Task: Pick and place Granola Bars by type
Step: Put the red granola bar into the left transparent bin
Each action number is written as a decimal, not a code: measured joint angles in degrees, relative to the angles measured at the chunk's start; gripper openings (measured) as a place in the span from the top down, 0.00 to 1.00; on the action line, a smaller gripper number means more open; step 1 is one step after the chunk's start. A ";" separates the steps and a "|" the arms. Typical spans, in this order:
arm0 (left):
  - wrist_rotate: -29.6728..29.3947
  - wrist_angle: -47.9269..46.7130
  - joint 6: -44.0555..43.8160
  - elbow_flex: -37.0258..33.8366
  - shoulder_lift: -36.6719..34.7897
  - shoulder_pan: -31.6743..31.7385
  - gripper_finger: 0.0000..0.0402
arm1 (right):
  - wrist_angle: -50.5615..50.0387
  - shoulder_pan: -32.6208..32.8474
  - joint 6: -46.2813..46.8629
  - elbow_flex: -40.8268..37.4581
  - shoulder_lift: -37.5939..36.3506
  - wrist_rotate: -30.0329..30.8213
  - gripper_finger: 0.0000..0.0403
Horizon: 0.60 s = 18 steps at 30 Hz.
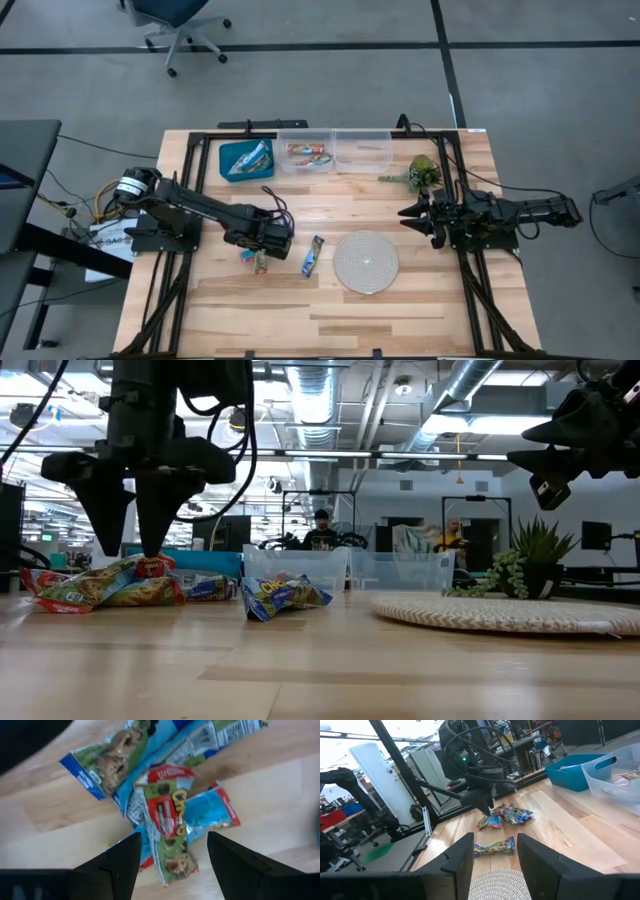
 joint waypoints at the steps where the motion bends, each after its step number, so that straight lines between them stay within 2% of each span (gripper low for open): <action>1: -0.15 -0.19 0.02 0.00 0.00 0.19 0.45 | -0.01 0.00 0.00 -0.01 0.00 0.00 0.65; 18: 1.04 1.13 2.41 -0.02 3.69 1.44 0.47 | 0.01 0.02 0.00 0.00 -0.01 0.00 0.65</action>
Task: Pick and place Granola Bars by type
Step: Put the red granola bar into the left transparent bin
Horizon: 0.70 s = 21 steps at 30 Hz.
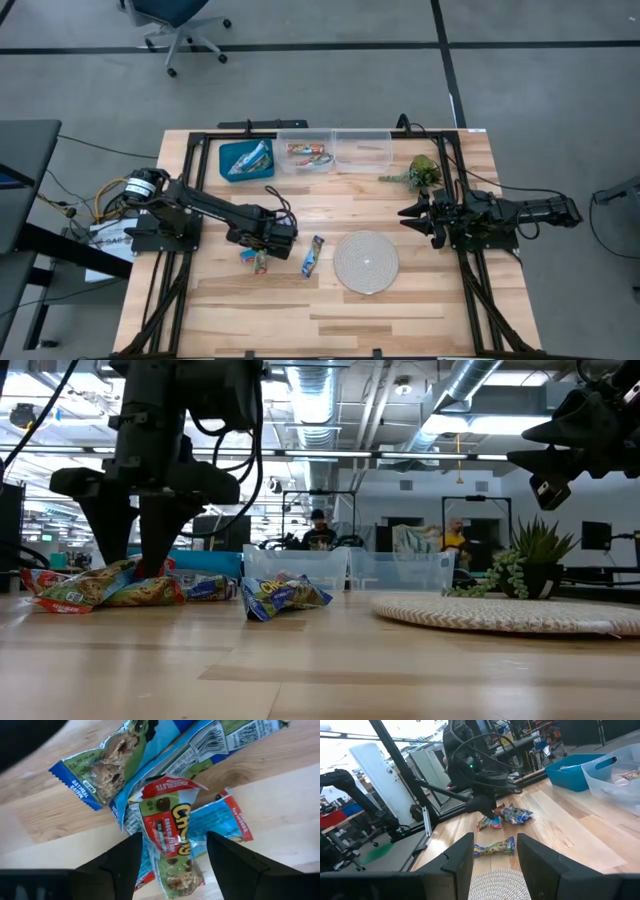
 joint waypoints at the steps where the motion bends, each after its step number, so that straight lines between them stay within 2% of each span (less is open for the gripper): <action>1: 0.00 0.01 -0.03 0.00 -0.02 0.00 0.48 | -0.01 -0.01 0.01 -0.01 0.01 0.00 0.65; 5: 0.56 -0.01 -0.04 0.02 -0.02 0.04 0.58 | -0.01 -0.02 0.00 -0.01 0.01 0.00 0.64; 14: 0.85 0.19 0.02 0.02 -0.02 0.05 0.87 | -0.01 -0.01 0.01 0.00 0.00 0.00 0.65; 17: 0.83 0.30 0.02 0.02 -0.02 0.04 0.92 | -0.01 -0.01 0.00 0.01 0.01 0.00 0.64; 21: 0.87 0.48 0.15 0.02 -0.02 0.05 0.92 | -0.01 -0.02 0.00 0.00 -0.01 0.00 0.65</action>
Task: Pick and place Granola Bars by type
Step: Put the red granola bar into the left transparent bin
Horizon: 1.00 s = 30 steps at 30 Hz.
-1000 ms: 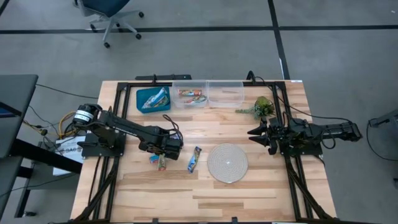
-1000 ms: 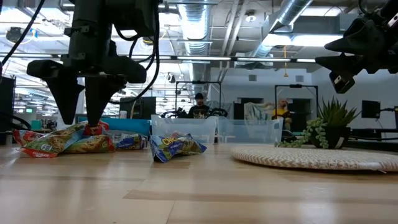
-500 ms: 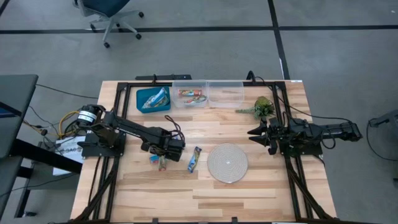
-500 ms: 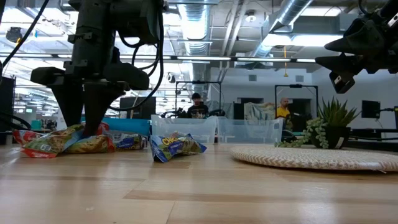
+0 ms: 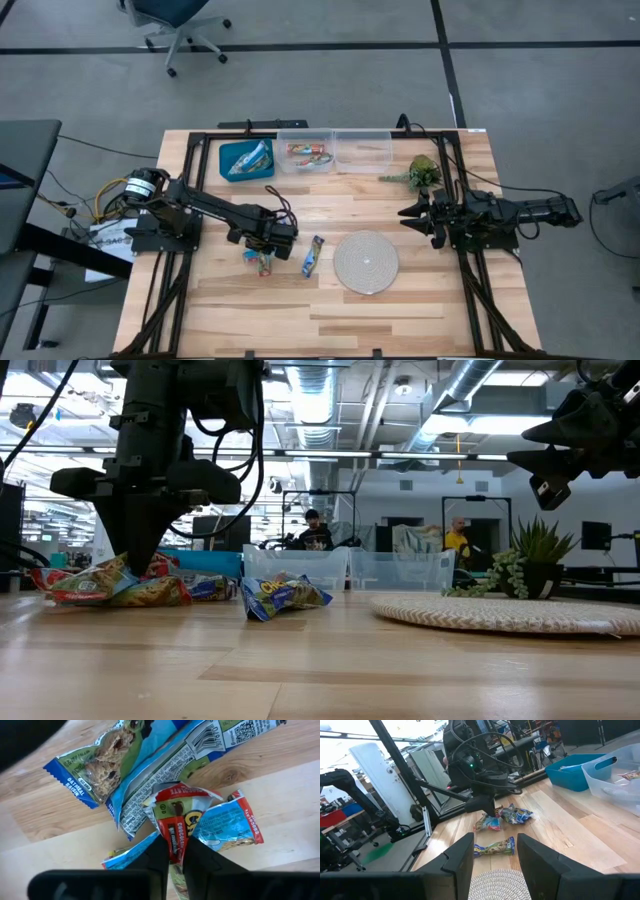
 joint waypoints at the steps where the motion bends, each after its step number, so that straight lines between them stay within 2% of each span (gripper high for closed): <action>1: 0.00 0.07 -0.02 0.00 0.00 -0.01 0.91 | 0.00 0.01 0.00 0.00 0.02 0.00 0.65; 7: 0.20 0.38 -0.02 0.02 0.00 -0.01 0.89 | 0.00 0.01 0.00 0.01 0.02 0.00 0.64; 20: -1.70 0.63 1.40 3.52 -0.79 -0.01 0.91 | 0.00 0.02 0.02 0.01 0.00 0.00 0.64; 24: -5.45 0.70 1.89 4.76 -3.13 -0.01 0.91 | 0.00 0.01 0.00 0.01 0.00 0.00 0.64; 30: -14.70 1.32 4.70 6.04 -8.52 1.90 0.91 | 0.00 0.02 0.02 0.01 0.02 0.00 0.65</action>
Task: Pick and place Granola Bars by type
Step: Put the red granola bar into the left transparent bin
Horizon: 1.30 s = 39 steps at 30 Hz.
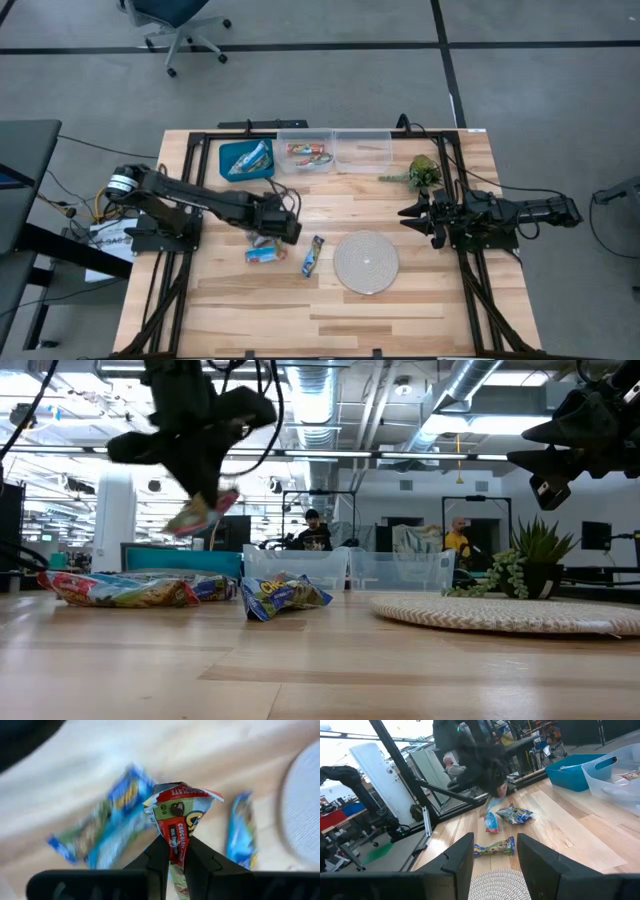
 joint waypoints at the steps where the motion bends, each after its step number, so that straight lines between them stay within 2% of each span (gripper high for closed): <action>1: -1.30 0.19 1.09 0.32 -0.79 0.81 0.91 | 0.00 0.00 -0.02 0.00 -0.02 0.00 0.65; 5: -4.33 1.91 8.07 1.95 -3.09 5.87 0.91 | -0.02 -0.01 -0.02 -0.01 -0.02 0.00 0.64; 11: -4.62 9.05 26.70 6.30 -4.09 15.76 0.91 | 0.00 -0.02 -0.02 0.00 0.00 0.00 0.65; 16: -2.09 12.56 42.55 9.82 -4.09 24.21 0.91 | -0.01 -0.01 -0.02 0.00 -0.01 0.00 0.64; 25: 4.94 12.56 67.00 13.67 -1.55 37.20 0.91 | -0.01 -0.01 -0.02 -0.01 0.00 0.00 0.65; 30: 7.86 11.09 78.08 17.34 3.28 40.43 0.91 | -0.02 -0.01 -0.02 -0.01 -0.02 0.00 0.64; 39: 7.79 7.45 93.82 23.86 12.54 41.59 0.91 | -0.02 -0.02 -0.02 0.00 -0.02 0.00 0.65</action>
